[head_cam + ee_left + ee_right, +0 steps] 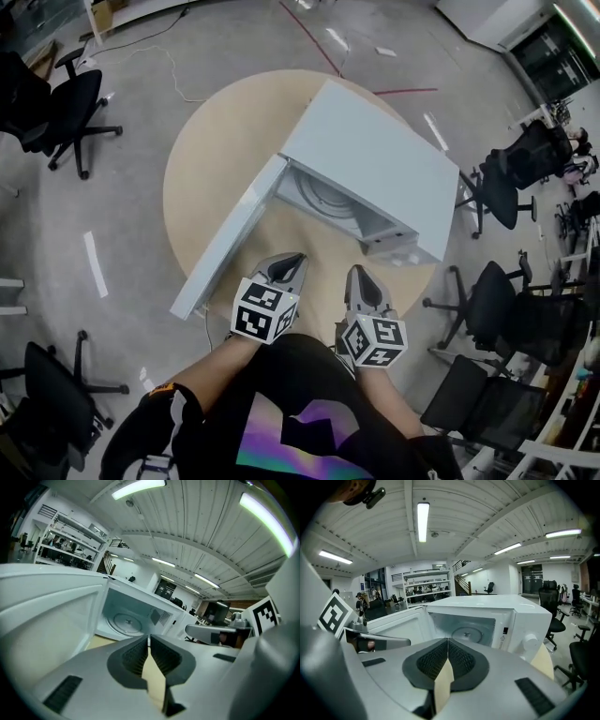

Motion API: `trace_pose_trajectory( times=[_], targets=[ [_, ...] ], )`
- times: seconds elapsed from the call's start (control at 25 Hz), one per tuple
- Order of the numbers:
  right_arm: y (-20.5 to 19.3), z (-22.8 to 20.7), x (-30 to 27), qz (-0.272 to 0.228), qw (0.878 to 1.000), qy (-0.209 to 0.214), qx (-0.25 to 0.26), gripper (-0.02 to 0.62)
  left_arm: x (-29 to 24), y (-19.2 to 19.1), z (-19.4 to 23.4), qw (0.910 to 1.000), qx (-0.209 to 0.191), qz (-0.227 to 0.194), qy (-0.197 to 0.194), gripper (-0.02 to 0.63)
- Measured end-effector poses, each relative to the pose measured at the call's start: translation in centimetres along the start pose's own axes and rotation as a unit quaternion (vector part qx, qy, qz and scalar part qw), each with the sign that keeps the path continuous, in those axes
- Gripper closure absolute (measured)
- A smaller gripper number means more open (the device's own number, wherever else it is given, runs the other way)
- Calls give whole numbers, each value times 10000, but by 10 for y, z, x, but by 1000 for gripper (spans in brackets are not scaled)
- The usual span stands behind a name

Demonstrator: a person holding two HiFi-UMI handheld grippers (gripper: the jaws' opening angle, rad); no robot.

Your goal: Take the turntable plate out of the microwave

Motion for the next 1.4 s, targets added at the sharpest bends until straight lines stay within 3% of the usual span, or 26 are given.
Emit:
trace_pose_trajectory(
  times=[0.2, 0.4, 0.76, 0.96, 1.4],
  targets=[
    [-4, 6, -5, 102, 9996, -222, 154, 578, -13, -5, 10, 9995, 133, 129, -256, 557],
    [-9, -14, -23, 93, 9996, -277, -2, 578, -37, -5, 18, 9990, 246, 224, -295, 551],
    [-16, -52, -68, 245, 9984, 302, -413, 578, -100, 6, 32, 9955, 909, 263, -6, 497],
    [-19, -66, -87, 418, 9951, 731, -521, 577, -143, 9, 50, 9889, 1439, 300, 208, 476],
    [-27, -89, -126, 646, 9898, 1079, -673, 577, -198, 0, 84, 9741, 2117, 399, 693, 463]
  ],
)
Point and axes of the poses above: the fingertips, and each gripper's own axes: x backward along the fingers, z to its left, y out of its top, the point moved 7 cm from there along x, backward along the fingers, and after that the axes turned 10 degrees about y, right-handed, at the moved point
